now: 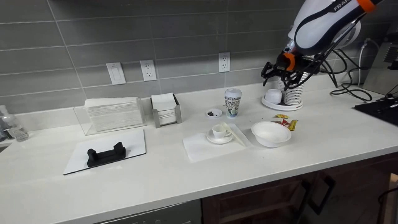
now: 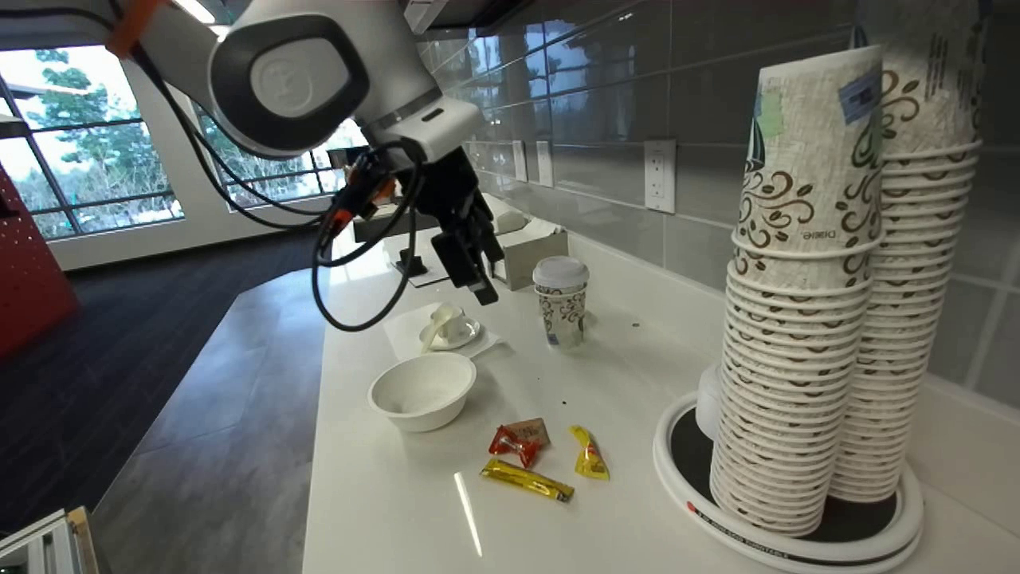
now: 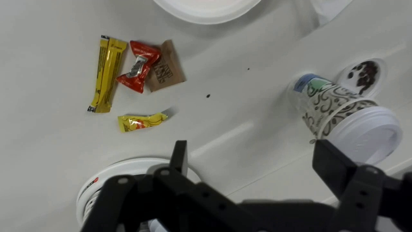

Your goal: Pick up one of the sachets and put it in the white plate

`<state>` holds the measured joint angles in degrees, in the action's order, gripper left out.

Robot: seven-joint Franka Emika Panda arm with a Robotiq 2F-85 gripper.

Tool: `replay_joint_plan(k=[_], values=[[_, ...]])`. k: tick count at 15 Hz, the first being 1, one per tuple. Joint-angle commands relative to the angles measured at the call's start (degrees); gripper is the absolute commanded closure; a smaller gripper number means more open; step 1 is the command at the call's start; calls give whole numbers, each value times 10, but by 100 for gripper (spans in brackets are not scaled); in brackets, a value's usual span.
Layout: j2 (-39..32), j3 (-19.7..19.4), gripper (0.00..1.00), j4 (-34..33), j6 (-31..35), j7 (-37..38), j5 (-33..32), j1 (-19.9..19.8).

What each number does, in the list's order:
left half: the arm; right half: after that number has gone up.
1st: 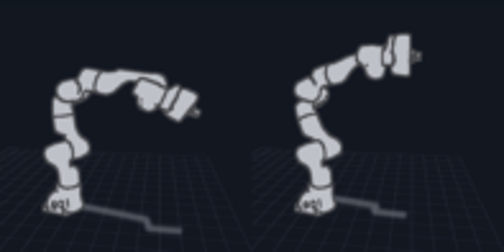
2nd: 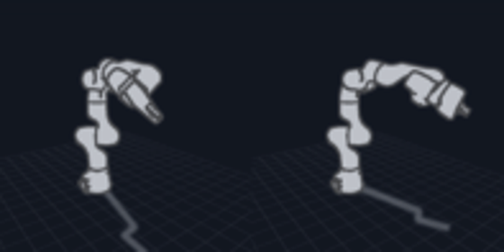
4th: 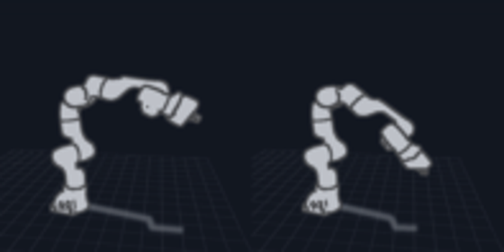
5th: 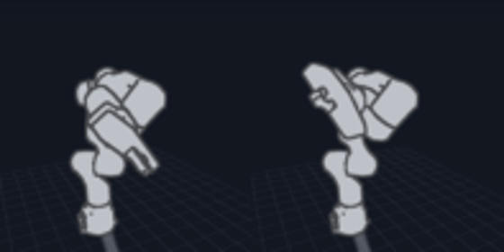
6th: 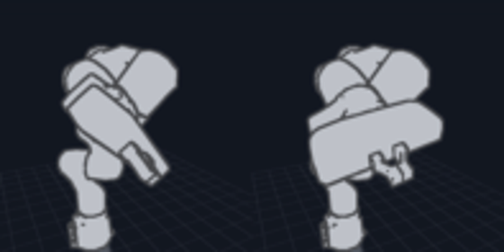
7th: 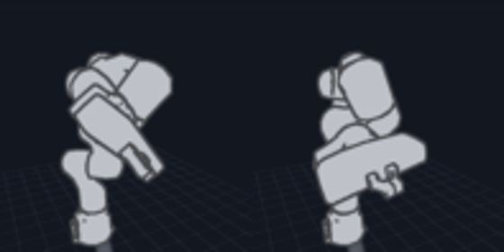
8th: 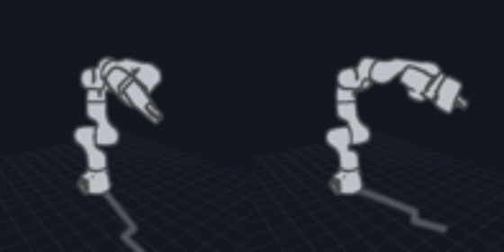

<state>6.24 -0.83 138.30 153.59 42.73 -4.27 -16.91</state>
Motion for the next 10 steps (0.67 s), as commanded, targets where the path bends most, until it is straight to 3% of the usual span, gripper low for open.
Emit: replay_joint_plan(k=[1,6,10], values=[[-56,-27,0,-39,7,69,-94,-1],[-101,-82,0,-69,-33,126,-170,20],[-122,-103,0,-90,-121,138,-153,40]])
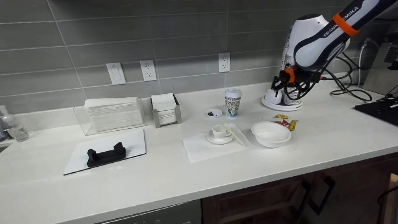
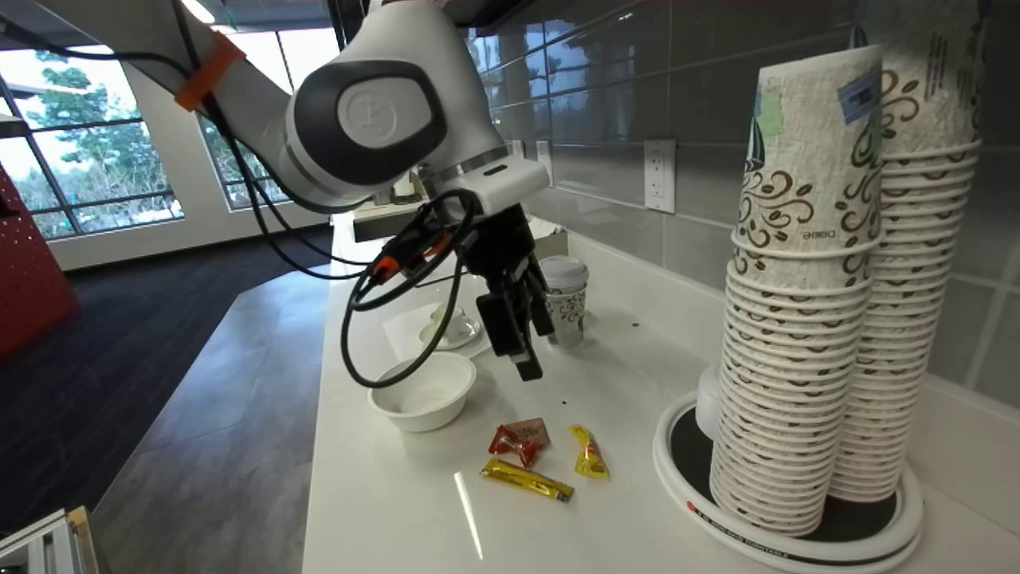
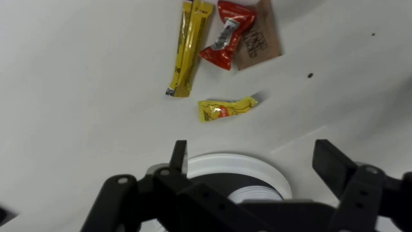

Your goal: Pick up one of the sachets and put it in the white plate

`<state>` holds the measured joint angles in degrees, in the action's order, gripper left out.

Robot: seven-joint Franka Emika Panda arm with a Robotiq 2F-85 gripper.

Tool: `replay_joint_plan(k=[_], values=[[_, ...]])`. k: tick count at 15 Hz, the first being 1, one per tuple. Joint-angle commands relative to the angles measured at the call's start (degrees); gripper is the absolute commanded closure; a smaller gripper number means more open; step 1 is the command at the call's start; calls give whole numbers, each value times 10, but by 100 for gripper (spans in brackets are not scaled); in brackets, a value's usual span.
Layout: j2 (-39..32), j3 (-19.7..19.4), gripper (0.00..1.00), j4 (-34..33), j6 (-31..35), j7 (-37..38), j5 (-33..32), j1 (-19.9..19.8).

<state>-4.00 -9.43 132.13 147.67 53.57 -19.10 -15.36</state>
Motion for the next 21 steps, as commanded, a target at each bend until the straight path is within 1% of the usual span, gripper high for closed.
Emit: replay_joint_plan(k=[1,3,5,12,16,21], values=[[-25,-19,0,-35,-90,39,-2,30],[-34,-21,0,-44,-122,49,5,38],[-41,-17,0,-51,-147,29,45,41],[-79,-30,0,-70,-130,24,62,42],[-104,-44,0,-92,-133,14,83,37],[-133,-65,0,-102,-122,-1,90,31]])
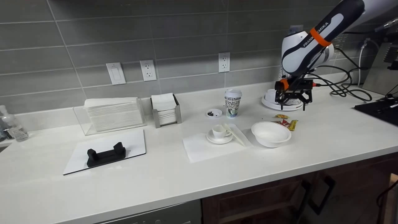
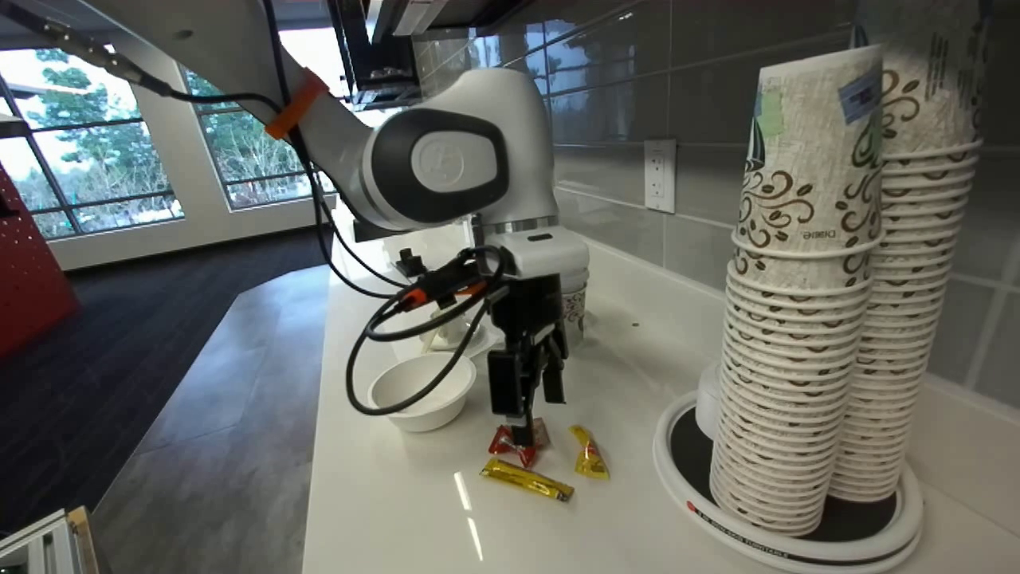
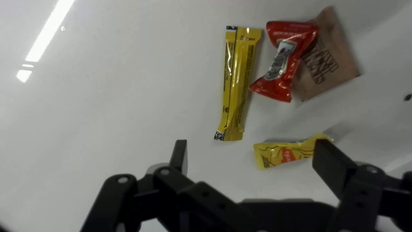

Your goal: Pick up one of the sachets and put it in the white plate

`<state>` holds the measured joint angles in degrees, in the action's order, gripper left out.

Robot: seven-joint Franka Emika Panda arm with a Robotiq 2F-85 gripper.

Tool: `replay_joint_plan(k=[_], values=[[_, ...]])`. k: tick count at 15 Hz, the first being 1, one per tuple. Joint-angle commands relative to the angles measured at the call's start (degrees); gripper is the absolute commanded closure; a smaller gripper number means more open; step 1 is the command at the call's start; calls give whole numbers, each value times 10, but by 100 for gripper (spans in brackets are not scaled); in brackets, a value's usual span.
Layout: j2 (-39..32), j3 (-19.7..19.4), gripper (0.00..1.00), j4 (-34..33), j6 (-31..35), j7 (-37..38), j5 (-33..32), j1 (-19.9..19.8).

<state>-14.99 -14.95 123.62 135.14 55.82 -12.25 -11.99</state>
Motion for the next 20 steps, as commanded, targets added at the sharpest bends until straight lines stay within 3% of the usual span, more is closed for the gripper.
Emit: replay_joint_plan(k=[1,10,20], values=[[-26,-12,0,-15,6,-36,24,-5],[-64,-21,0,-10,31,-120,68,-13],[-58,-34,0,-4,20,-103,53,0]])
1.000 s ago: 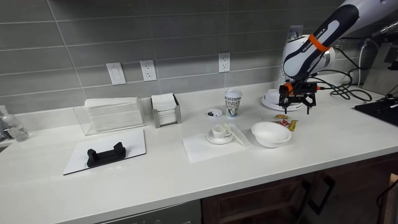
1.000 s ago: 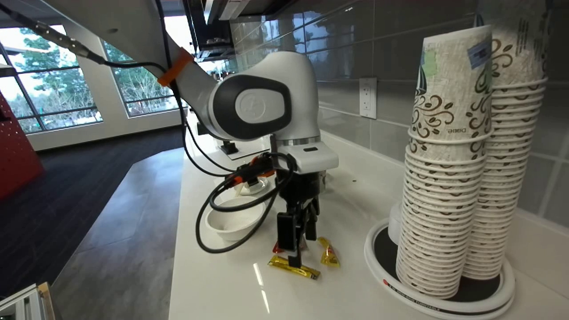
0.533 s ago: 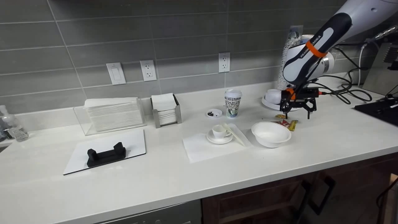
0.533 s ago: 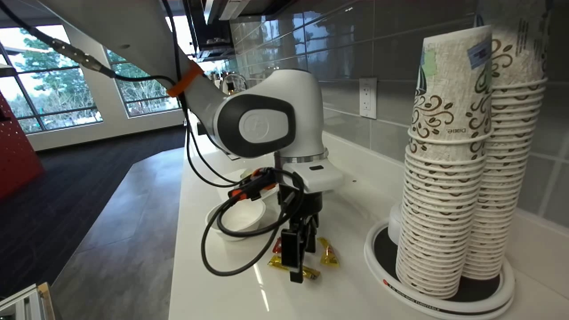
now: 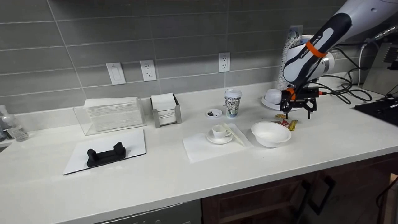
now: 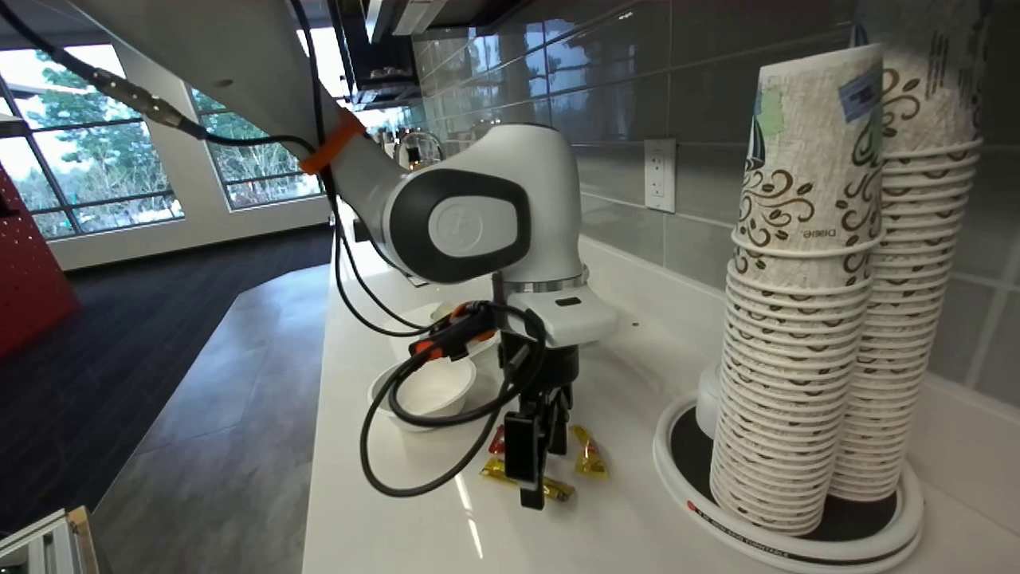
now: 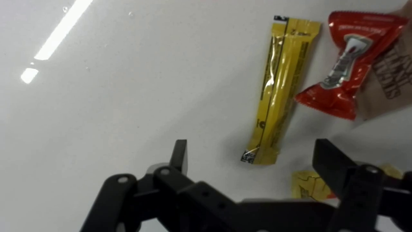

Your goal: Pick up one of the sachets and put it in the white plate

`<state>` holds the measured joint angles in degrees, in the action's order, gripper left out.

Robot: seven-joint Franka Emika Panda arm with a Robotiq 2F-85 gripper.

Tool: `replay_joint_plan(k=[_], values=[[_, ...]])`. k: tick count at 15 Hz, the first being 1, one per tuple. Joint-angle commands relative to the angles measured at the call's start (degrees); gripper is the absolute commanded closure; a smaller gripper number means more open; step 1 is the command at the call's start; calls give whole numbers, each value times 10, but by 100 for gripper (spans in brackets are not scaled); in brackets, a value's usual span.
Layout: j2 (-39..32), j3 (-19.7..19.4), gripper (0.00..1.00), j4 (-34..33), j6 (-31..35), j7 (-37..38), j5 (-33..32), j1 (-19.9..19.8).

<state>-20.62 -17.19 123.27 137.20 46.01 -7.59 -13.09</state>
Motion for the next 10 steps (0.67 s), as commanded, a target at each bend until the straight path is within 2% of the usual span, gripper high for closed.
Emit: replay_joint_plan(k=[1,8,9,10], values=[[-5,-9,0,0,15,1,13,12],[-19,3,0,-4,9,-39,39,8],[-21,5,16,-7,6,-46,47,6],[-23,6,26,-8,7,-50,54,5]])
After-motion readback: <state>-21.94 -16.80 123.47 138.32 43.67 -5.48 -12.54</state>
